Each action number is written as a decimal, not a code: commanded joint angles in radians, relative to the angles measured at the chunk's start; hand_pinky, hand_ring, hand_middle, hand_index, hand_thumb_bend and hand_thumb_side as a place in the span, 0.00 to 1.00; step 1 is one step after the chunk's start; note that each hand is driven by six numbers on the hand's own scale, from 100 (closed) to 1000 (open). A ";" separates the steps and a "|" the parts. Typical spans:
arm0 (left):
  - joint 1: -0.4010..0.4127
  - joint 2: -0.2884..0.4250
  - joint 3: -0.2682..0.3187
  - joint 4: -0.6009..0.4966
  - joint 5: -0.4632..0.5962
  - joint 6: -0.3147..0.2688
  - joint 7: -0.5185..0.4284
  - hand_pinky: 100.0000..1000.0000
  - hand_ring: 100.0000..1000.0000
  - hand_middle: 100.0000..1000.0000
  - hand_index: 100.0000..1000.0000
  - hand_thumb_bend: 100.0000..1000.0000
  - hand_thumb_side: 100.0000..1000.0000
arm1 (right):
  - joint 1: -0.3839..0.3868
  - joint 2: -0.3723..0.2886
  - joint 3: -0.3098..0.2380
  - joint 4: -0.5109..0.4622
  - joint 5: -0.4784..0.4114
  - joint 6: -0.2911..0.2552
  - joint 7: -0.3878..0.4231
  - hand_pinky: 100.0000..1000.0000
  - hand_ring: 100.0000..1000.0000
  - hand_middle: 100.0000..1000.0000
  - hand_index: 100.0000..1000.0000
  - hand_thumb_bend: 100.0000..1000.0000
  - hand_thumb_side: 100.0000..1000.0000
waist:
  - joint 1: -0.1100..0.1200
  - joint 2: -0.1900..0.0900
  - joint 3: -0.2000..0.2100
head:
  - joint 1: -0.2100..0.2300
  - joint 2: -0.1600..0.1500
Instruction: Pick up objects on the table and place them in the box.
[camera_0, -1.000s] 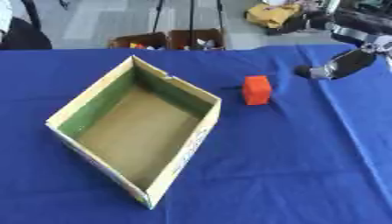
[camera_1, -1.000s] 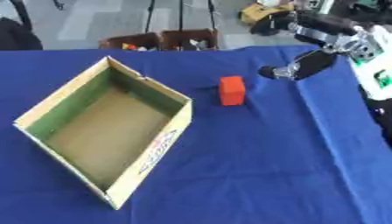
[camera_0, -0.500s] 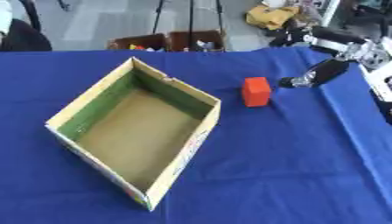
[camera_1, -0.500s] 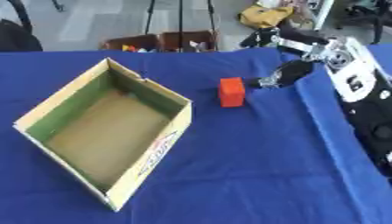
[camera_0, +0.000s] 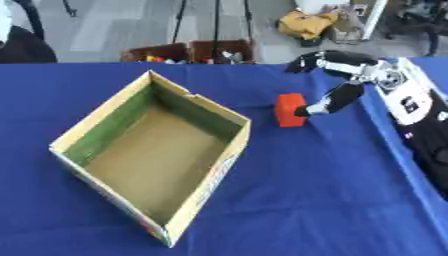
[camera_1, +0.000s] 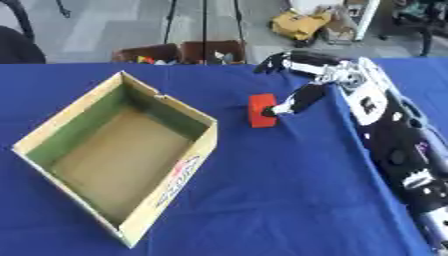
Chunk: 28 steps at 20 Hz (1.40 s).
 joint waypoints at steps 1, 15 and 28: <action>-0.008 0.014 0.000 -0.018 -0.004 0.001 -0.003 0.43 0.65 0.80 0.88 0.00 0.81 | -0.022 -0.020 -0.006 -0.001 0.016 -0.079 0.069 0.85 0.86 0.85 0.95 0.47 0.45 | -0.013 -0.003 0.001 | -0.003 -0.011; -0.034 -0.011 -0.005 -0.018 -0.020 -0.008 -0.021 0.42 0.65 0.81 0.88 0.00 0.81 | -0.031 -0.017 -0.019 0.062 0.106 -0.063 0.073 0.84 0.86 0.87 0.94 0.42 0.36 | -0.024 0.056 0.052 | -0.040 -0.056; -0.034 -0.012 -0.004 -0.018 -0.024 -0.008 -0.019 0.42 0.65 0.81 0.88 0.00 0.81 | 0.019 -0.067 -0.013 0.026 0.076 -0.080 0.044 0.83 0.86 0.85 0.93 0.38 0.38 | -0.025 0.056 0.052 | -0.041 -0.057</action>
